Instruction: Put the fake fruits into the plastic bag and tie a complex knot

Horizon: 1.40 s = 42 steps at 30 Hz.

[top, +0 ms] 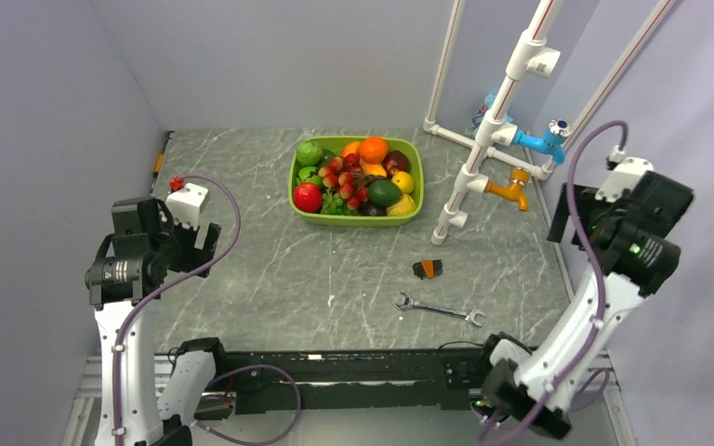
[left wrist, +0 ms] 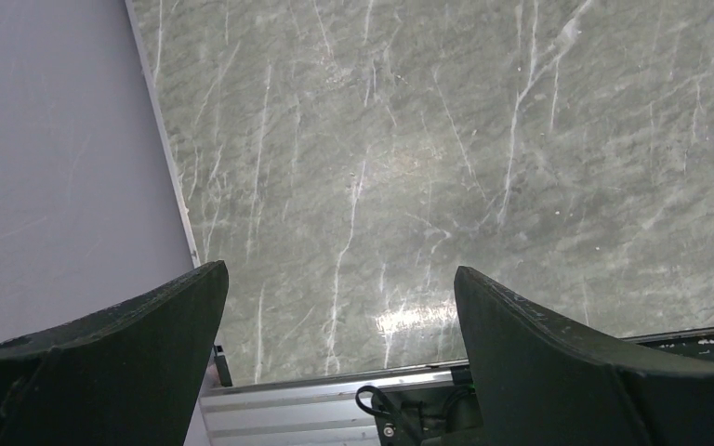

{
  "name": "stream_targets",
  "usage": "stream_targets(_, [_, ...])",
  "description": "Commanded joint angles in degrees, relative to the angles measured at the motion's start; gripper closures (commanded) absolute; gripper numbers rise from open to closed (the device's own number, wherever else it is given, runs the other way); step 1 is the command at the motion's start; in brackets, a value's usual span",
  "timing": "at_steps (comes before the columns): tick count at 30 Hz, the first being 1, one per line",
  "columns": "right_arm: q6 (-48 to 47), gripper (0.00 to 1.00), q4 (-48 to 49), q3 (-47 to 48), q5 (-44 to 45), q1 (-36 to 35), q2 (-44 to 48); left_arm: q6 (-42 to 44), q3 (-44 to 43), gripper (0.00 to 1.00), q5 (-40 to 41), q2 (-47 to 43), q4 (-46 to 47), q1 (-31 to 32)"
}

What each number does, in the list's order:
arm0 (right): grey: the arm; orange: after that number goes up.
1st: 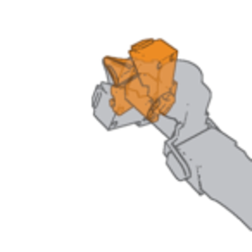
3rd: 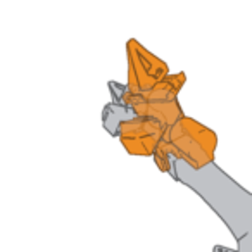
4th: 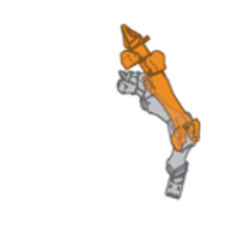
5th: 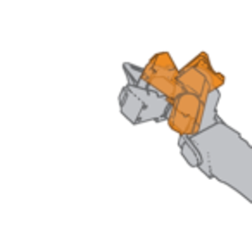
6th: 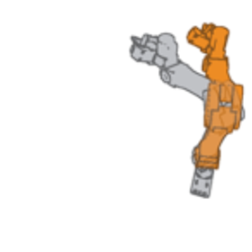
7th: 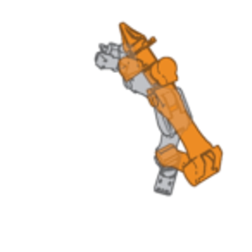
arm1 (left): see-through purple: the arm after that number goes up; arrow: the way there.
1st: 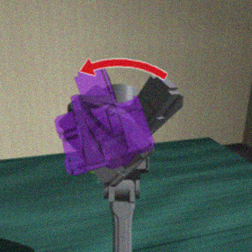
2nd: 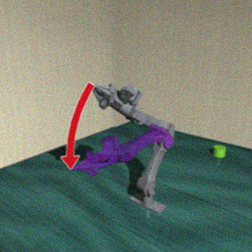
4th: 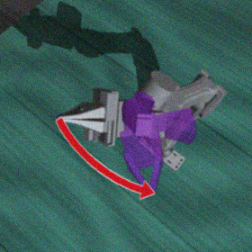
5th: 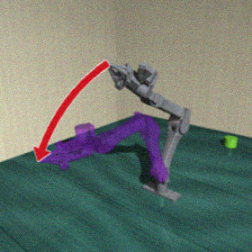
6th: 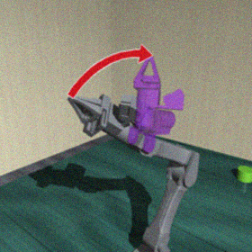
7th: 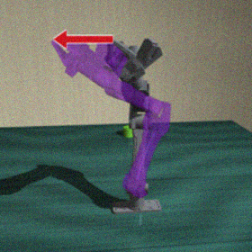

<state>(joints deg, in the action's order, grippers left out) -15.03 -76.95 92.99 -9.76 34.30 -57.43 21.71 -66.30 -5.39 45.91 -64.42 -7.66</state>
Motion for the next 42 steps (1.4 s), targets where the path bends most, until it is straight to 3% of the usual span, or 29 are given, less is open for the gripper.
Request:
stream_targets(1, [-9.8,0.0,-2.0,6.1,-14.7,17.0,-7.6,0.3,0.9,0.01,-1.2,-0.2,3.1,0.1])
stream_targets(6, [-13.3,0.0,0.7,7.8,-20.8,19.8,-13.1,0.3,1.6,0.01,-2.5,1.0,4.8,0.1])
stream_targets(17, [-12.0,0.0,12.9,5.8,-16.3,9.7,-21.4,0.8,1.0,0.01,-4.1,4.9,5.7,0.1])
stream_targets(30, [-10.1,0.02,23.1,5.6,-21.2,0.2,-32.0,2.4,0.6,0.01,-3.2,6.0,7.5,0.2])
stream_targets(42, [-5.4,0.08,31.4,11.2,-25.8,-4.5,-45.1,1.7,1.2,0.01,-3.0,8.3,9.7,0.2])
